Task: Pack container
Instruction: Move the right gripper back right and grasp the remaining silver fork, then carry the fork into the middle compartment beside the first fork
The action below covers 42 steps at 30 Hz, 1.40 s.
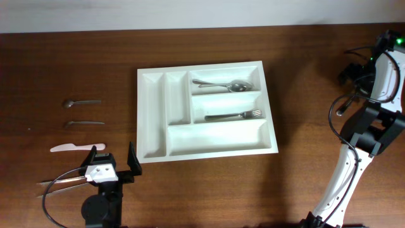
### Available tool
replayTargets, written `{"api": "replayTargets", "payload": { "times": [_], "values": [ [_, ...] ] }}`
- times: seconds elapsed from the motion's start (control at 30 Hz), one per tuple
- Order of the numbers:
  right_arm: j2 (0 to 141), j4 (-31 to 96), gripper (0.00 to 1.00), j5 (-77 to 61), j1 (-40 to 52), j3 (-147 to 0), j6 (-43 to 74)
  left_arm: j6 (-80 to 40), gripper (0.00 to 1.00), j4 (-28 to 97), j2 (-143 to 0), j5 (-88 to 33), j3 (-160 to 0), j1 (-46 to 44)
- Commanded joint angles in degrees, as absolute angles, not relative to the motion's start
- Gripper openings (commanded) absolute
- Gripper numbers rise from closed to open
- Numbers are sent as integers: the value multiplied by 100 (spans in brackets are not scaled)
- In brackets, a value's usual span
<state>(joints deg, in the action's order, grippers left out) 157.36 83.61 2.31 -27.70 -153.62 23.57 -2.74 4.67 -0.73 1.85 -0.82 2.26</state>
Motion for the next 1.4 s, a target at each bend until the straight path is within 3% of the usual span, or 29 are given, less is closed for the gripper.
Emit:
{"api": "replayTargets", "payload": {
  "times": [0.0, 0.57, 0.6, 0.7, 0.87, 1.0, 1.03, 1.37],
  "values": [
    [15797, 8296, 99, 150, -2814, -15148, 2403, -207, 99, 473, -30, 104, -54, 198],
    [15799, 7931, 99, 152, -2825, -14424, 2399, -207, 99, 473, -30, 104, -54, 198],
    [15799, 7926, 94, 154, -2825, -14416, 2401, -207, 99, 473, -30, 104, -54, 198],
    [15799, 7898, 62, 156, -2832, -14416, 2408, -207, 99, 473, -30, 104, -54, 198],
    [15797, 7898, 29, 154, -2904, -14416, 2491, -207, 99, 473, -30, 104, -54, 198],
    [15797, 7898, 14, 154, -2961, -14416, 2493, -207, 99, 473, -30, 104, -54, 198],
    [15797, 7900, 5, 163, -2971, -14418, 2547, -207, 99, 473, -30, 104, -54, 198],
    [15705, 8425, 4, 196, -2797, -15071, 3645, -207, 99, 473, -30, 104, -54, 198]
  ]
}}
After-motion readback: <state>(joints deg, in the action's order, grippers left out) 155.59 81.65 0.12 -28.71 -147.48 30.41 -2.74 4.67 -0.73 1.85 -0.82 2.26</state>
